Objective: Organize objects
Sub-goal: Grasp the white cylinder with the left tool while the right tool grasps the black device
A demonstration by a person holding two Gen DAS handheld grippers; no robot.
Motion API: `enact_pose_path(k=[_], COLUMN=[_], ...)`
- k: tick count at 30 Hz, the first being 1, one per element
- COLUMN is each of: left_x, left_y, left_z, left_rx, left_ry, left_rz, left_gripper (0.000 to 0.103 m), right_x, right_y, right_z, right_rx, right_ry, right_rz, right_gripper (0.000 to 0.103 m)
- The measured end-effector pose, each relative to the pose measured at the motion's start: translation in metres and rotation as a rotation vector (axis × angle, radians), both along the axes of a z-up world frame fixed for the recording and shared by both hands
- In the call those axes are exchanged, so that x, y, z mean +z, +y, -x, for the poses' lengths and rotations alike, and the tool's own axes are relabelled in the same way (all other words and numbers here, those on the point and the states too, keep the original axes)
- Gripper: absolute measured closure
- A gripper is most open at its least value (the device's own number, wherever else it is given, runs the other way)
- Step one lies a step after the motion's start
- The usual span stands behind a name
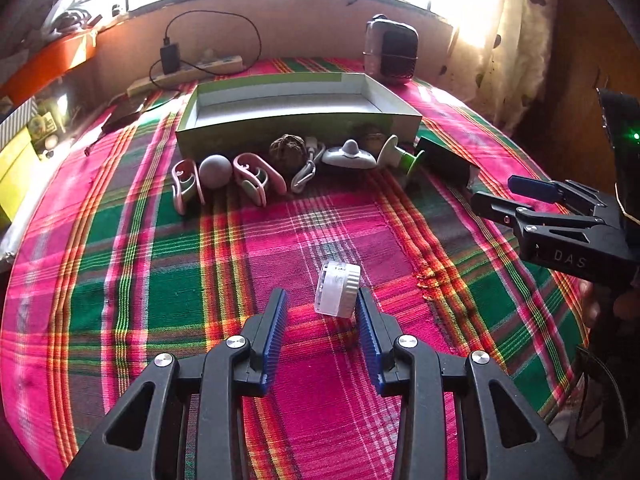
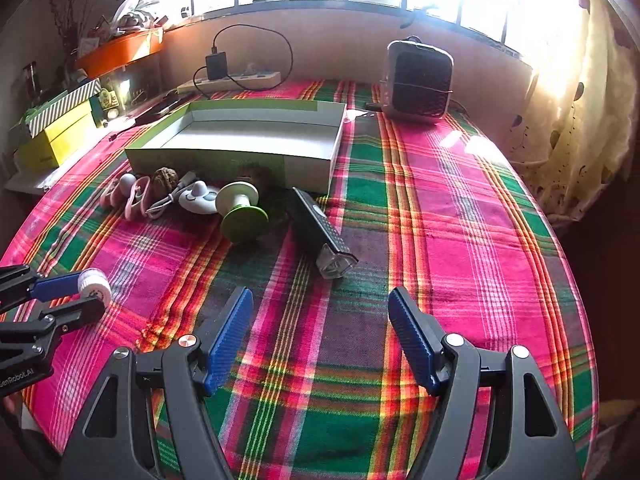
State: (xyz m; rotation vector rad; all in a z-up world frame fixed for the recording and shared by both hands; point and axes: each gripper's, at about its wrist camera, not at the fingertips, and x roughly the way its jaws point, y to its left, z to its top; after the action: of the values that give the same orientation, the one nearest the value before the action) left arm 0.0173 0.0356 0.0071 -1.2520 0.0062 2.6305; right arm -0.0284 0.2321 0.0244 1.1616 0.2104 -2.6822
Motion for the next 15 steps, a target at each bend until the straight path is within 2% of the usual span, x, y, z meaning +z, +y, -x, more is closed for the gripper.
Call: enact_pose_path(k=[15], left_x=[0.0], left_y=[-0.004], left_z=[0.028], left_rx=[-0.001], left_ry=[0.016], left_rz=[0.003], left_gripper=[0.07], right_x=[-0.013], right_y=[0.002], right_z=[0.048], right_rx=[0.013], right_ry=[-0.089], right_rz=[0.02], right_gripper=[0.032])
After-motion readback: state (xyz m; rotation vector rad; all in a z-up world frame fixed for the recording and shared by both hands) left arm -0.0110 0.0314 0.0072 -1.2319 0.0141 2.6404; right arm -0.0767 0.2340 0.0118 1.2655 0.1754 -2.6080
